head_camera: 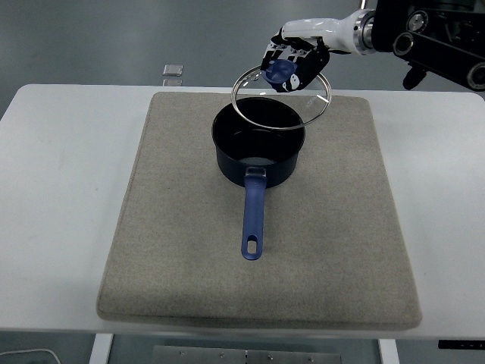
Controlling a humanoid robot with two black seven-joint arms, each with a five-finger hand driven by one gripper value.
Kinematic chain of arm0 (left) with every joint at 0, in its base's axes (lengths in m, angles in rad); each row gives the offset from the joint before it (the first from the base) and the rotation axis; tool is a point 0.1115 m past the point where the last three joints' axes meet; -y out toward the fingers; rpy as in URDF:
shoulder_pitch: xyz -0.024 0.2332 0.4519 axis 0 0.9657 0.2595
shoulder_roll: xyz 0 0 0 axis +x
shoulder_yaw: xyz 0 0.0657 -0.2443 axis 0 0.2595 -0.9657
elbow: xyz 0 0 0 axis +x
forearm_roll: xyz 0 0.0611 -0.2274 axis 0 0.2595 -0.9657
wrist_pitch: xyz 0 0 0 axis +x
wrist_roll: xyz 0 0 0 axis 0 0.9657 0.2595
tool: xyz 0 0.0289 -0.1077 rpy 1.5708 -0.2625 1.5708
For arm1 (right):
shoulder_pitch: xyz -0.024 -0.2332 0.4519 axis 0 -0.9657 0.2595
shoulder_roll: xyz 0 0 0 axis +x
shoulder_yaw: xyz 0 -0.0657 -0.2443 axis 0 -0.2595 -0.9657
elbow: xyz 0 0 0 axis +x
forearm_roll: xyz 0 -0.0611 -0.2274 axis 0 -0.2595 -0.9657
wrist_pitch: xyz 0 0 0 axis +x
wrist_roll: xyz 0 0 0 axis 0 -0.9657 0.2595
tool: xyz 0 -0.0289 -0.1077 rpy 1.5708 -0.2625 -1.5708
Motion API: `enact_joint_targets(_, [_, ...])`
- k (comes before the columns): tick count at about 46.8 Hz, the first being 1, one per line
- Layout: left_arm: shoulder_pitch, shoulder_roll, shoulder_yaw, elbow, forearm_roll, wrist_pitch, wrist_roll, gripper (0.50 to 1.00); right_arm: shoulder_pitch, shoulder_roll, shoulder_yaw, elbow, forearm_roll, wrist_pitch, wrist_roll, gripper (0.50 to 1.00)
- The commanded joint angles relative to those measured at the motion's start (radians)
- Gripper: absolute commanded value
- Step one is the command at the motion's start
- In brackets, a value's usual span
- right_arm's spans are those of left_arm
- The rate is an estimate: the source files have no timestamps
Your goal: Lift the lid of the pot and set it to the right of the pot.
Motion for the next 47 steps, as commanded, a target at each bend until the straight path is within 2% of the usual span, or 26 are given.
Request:
enact_joint_targets(1, [0.000, 0.000, 0.001, 0.000, 0.000, 0.000, 0.000, 1.000, -0.008, -0.035, 0.018, 0.000, 0.000, 0.006, 0.001, 0.584])
enact_joint_targets(18, [0.000, 0.000, 0.001, 0.000, 0.000, 0.000, 0.000, 1.000, -0.120, -0.184, 0.093, 0.000, 0.000, 0.007, 0.001, 0.586])
enact_joint_targets(27, [0.000, 0.000, -0.001, 0.000, 0.000, 0.000, 0.000, 1.000, -0.198, -0.230, 0.136, -0.001, -0.003, -0.001, 0.001, 0.584])
enact_joint_targets(34, [0.000, 0.000, 0.001, 0.000, 0.000, 0.000, 0.000, 1.000, -0.241, -0.235, 0.144, -0.026, -0.004, -0.011, 0.002, 0.584])
enact_joint_targets(47, [0.000, 0.000, 0.001, 0.000, 0.000, 0.000, 0.000, 1.000, -0.313, -0.216, 0.144, -0.034, -0.015, -0.091, 0.002, 0.582])
